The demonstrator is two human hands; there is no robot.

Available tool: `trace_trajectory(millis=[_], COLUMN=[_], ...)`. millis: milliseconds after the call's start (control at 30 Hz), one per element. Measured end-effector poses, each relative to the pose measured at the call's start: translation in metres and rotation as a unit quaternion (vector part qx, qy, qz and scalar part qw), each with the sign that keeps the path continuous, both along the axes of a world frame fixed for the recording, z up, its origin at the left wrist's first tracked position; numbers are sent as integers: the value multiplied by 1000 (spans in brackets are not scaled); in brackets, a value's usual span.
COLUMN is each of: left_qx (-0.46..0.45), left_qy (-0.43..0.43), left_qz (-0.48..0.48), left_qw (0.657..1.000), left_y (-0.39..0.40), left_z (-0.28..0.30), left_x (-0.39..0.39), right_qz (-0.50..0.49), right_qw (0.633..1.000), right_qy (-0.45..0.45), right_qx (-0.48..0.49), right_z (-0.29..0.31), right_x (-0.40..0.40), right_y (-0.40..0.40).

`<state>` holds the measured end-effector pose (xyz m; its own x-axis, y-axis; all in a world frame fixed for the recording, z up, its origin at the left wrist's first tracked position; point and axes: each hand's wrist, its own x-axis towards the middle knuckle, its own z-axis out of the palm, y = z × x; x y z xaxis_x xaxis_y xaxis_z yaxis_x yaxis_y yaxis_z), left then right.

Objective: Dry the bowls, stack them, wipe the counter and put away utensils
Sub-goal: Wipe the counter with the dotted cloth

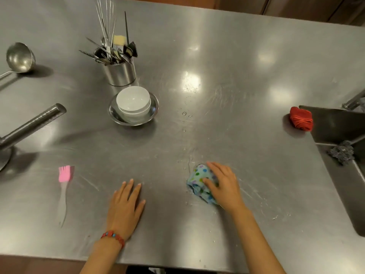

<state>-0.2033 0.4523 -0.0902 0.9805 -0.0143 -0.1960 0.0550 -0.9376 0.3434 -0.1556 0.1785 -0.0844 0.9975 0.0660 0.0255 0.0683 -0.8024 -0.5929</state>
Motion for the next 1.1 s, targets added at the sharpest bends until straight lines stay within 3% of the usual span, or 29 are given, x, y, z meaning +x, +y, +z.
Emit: trace_trajectory(millis=[200, 533, 633, 833, 1100], left_qx=[11, 29, 33, 41, 33], left_qy=[12, -1, -5, 0, 21], left_qz=[-4, 9, 15, 38, 38], left_qw=[1000, 1000, 999, 998, 999], left_y=[16, 12, 10, 6, 6], left_z=[-8, -12, -13, -14, -17], left_x=[-6, -4, -3, -2, -3], right_qz=[42, 110, 126, 92, 58], right_qw=[989, 970, 962, 976, 982], right_qy=[8, -103, -126, -39, -43], right_qx=[-139, -192, -208, -196, -173], right_z=[-13, -42, -45, -43, -50], right_x=[-18, -32, 3, 125, 255], right_y=[20, 31, 28, 35, 45])
